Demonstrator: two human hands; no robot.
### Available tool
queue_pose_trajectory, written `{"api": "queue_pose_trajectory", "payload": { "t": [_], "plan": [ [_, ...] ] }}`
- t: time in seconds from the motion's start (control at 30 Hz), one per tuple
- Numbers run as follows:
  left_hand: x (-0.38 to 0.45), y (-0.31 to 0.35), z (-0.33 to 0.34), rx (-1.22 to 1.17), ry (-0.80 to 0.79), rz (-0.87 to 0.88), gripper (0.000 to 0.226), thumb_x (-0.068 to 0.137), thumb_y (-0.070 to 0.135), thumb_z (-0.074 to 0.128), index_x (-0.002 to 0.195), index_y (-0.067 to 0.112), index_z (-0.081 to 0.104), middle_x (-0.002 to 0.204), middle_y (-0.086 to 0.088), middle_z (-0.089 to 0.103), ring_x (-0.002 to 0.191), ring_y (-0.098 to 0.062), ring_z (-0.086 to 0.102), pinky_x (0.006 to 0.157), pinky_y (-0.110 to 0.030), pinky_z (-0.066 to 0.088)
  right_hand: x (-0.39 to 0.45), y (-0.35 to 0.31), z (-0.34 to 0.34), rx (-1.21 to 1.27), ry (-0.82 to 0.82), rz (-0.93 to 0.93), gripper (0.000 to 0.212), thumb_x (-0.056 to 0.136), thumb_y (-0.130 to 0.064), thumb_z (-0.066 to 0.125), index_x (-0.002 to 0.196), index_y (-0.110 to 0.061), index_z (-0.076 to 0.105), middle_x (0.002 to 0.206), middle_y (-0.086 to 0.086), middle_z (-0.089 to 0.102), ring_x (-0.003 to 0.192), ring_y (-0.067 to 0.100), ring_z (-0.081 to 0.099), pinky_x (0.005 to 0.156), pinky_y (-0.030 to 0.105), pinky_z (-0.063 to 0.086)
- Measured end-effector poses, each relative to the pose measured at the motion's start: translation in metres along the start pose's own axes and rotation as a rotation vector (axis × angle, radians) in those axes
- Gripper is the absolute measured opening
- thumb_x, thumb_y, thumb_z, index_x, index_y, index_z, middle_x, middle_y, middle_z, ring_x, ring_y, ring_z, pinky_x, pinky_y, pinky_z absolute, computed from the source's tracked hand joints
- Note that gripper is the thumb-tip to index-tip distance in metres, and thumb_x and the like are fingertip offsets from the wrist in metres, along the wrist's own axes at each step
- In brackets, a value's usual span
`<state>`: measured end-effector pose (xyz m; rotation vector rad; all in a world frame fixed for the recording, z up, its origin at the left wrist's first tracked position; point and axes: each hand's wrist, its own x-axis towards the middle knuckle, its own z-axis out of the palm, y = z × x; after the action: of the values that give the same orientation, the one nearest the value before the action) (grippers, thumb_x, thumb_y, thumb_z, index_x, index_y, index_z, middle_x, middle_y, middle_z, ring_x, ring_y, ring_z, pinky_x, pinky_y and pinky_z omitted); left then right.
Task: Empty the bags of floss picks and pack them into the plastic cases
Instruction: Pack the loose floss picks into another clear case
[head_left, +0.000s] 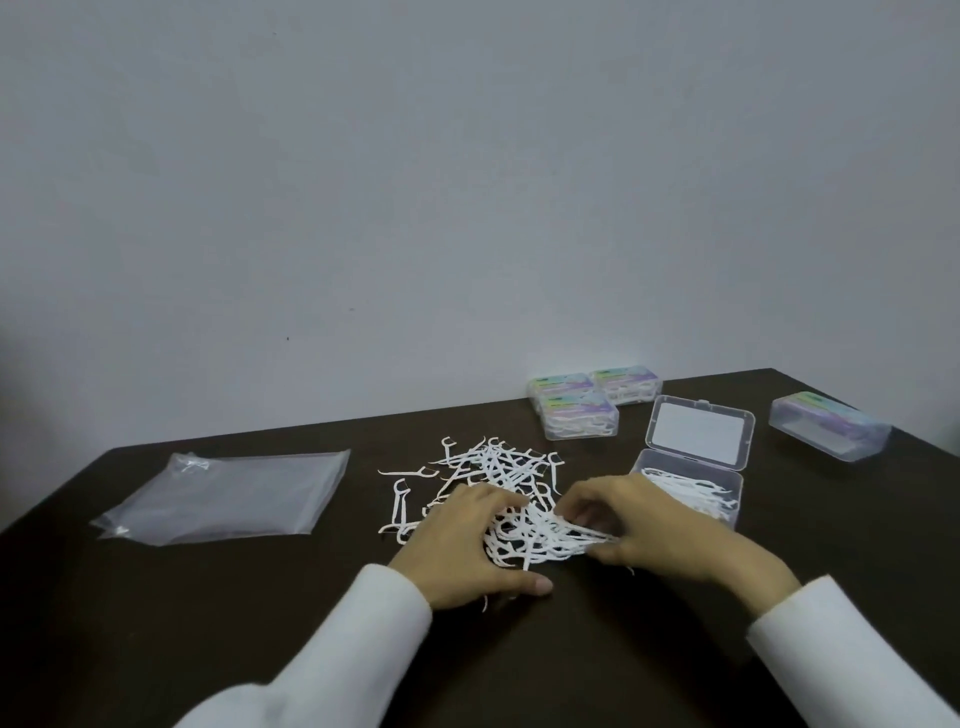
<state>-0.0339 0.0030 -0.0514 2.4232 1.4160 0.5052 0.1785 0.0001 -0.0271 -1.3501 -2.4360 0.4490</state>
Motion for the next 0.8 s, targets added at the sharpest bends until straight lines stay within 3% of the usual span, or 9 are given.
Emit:
{"api": "queue_pose_trajectory", "payload": {
  "t": [0.07, 0.13, 0.23, 0.33, 0.43, 0.57, 0.67, 0.73, 0.8],
  "plan": [
    [0.002, -0.003, -0.002, -0.111, 0.000, 0.010, 0.064, 0.073, 0.046, 0.075, 0.129, 0.038, 0.045, 0.130, 0.018, 0.045, 0.122, 0.000, 0.039, 0.107, -0.026, 0.031, -0.001, 0.002, -0.002, 0.044, 0.016, 0.011, 0.037, 0.080, -0.010, 0.067, 0.114, -0.022, 0.059, 0.113, -0.008, 0.062, 0.100, -0.002, 0.058, 0.090, 0.011, 0.045],
    [0.001, -0.007, -0.007, -0.151, 0.014, 0.017, 0.060, 0.075, 0.039, 0.076, 0.126, 0.041, 0.045, 0.130, 0.020, 0.044, 0.123, 0.002, 0.037, 0.108, -0.023, 0.029, -0.004, 0.006, -0.004, -0.017, 0.035, 0.037, 0.038, 0.079, -0.028, 0.071, 0.115, -0.027, 0.058, 0.114, -0.012, 0.059, 0.102, -0.002, 0.055, 0.091, 0.015, 0.045],
    [-0.003, -0.012, -0.013, -0.001, 0.022, -0.027, 0.072, 0.073, 0.050, 0.073, 0.134, 0.040, 0.038, 0.138, 0.017, 0.034, 0.132, 0.000, 0.025, 0.109, -0.026, 0.025, -0.007, 0.008, -0.007, -0.178, -0.013, 0.103, 0.045, 0.075, -0.049, 0.070, 0.114, -0.028, 0.059, 0.107, -0.012, 0.054, 0.093, 0.001, 0.052, 0.083, 0.017, 0.044],
    [-0.005, -0.016, -0.016, 0.072, -0.005, -0.114, 0.076, 0.071, 0.057, 0.070, 0.136, 0.038, 0.036, 0.135, 0.016, 0.034, 0.130, -0.003, 0.028, 0.104, -0.027, 0.030, -0.005, 0.007, -0.005, -0.168, -0.009, 0.081, 0.027, 0.080, -0.040, 0.069, 0.103, -0.027, 0.065, 0.085, -0.015, 0.054, 0.074, 0.000, 0.052, 0.067, 0.013, 0.041],
    [-0.003, -0.016, -0.015, 0.006, -0.003, -0.069, 0.062, 0.073, 0.051, 0.072, 0.128, 0.035, 0.048, 0.125, 0.014, 0.046, 0.119, -0.003, 0.041, 0.103, -0.027, 0.035, -0.001, 0.007, -0.001, -0.161, 0.010, 0.028, 0.017, 0.083, -0.032, 0.067, 0.099, -0.027, 0.066, 0.082, -0.016, 0.053, 0.070, -0.003, 0.050, 0.065, 0.010, 0.039],
    [-0.001, -0.012, -0.015, -0.021, -0.009, -0.009, 0.051, 0.078, 0.045, 0.070, 0.124, 0.033, 0.055, 0.115, 0.014, 0.052, 0.107, -0.001, 0.048, 0.096, -0.021, 0.037, -0.001, 0.006, 0.000, -0.205, 0.010, 0.018, 0.022, 0.084, -0.038, 0.065, 0.103, -0.027, 0.065, 0.096, -0.011, 0.056, 0.079, -0.001, 0.051, 0.074, 0.015, 0.043],
    [0.000, -0.008, -0.017, 0.220, 0.058, 0.127, 0.041, 0.086, 0.047, 0.059, 0.125, 0.034, 0.056, 0.118, 0.017, 0.055, 0.109, -0.001, 0.050, 0.089, -0.017, 0.032, -0.002, -0.001, -0.001, -0.309, 0.006, 0.003, 0.021, 0.087, -0.039, 0.060, 0.104, -0.027, 0.064, 0.101, -0.010, 0.059, 0.090, 0.006, 0.055, 0.080, 0.025, 0.047],
    [0.002, -0.007, -0.017, 0.361, 0.114, 0.210, 0.033, 0.091, 0.043, 0.053, 0.122, 0.032, 0.060, 0.117, 0.016, 0.060, 0.109, -0.004, 0.054, 0.096, -0.020, 0.030, -0.002, -0.005, -0.001, -0.403, 0.014, -0.024, 0.018, 0.089, -0.034, 0.056, 0.102, -0.024, 0.063, 0.103, -0.007, 0.060, 0.096, 0.012, 0.056, 0.081, 0.029, 0.046],
    [0.003, -0.007, -0.015, 0.472, 0.155, 0.293, 0.022, 0.086, 0.035, 0.058, 0.102, 0.029, 0.071, 0.095, 0.014, 0.069, 0.088, -0.007, 0.065, 0.091, -0.025, 0.043, -0.002, -0.007, 0.000, -0.475, 0.029, -0.054, 0.018, 0.092, -0.033, 0.052, 0.099, -0.020, 0.062, 0.105, -0.003, 0.061, 0.099, 0.018, 0.056, 0.081, 0.032, 0.045]
  ]
}}
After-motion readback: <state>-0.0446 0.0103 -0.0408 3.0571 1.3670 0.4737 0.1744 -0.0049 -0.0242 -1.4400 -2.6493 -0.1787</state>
